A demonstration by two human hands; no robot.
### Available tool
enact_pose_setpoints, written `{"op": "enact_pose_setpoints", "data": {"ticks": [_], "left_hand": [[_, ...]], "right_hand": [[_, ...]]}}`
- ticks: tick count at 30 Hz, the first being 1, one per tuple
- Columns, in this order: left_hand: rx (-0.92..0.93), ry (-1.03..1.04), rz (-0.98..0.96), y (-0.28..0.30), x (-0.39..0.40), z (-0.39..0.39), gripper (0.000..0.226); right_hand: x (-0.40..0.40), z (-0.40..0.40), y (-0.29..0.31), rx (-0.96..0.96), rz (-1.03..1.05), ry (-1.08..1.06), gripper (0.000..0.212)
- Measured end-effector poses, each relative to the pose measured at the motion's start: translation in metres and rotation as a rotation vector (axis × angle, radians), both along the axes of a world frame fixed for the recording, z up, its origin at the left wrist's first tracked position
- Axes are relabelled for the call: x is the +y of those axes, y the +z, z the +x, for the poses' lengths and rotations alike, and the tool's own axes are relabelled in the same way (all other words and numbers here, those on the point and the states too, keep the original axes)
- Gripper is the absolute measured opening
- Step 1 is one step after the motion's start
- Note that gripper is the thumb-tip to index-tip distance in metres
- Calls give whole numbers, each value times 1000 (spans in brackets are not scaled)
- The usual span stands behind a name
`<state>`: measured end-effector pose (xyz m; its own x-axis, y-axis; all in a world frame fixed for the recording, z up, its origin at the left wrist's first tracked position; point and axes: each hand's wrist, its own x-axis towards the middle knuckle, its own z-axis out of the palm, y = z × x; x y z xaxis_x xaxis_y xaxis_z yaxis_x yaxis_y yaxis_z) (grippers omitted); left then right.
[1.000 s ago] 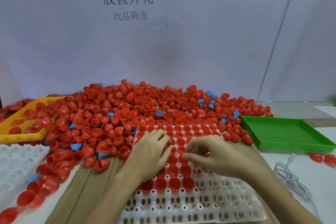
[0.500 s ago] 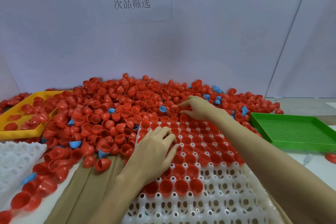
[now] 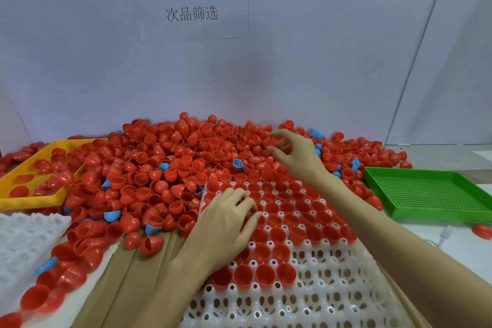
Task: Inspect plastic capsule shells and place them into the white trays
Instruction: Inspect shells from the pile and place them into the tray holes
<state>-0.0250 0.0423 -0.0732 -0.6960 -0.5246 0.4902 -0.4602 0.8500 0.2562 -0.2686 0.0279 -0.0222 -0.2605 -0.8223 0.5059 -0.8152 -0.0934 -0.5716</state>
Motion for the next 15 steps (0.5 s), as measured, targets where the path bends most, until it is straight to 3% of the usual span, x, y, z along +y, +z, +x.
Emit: {"op": "enact_pose_setpoints", "data": {"ticks": [2, 5, 10, 15], "left_hand": [[5, 5, 2, 2, 0, 1, 26], [14, 17, -17, 7, 1, 1, 29], [215, 0, 4, 18, 11, 1, 35], [322, -245, 84, 22, 22, -2, 42]], "right_hand": [[25, 5, 6, -283, 17, 159, 31], [68, 13, 7, -478, 138, 397, 28], [113, 26, 4, -546, 281, 577, 30], [129, 31, -4, -565, 338, 580, 33]]}}
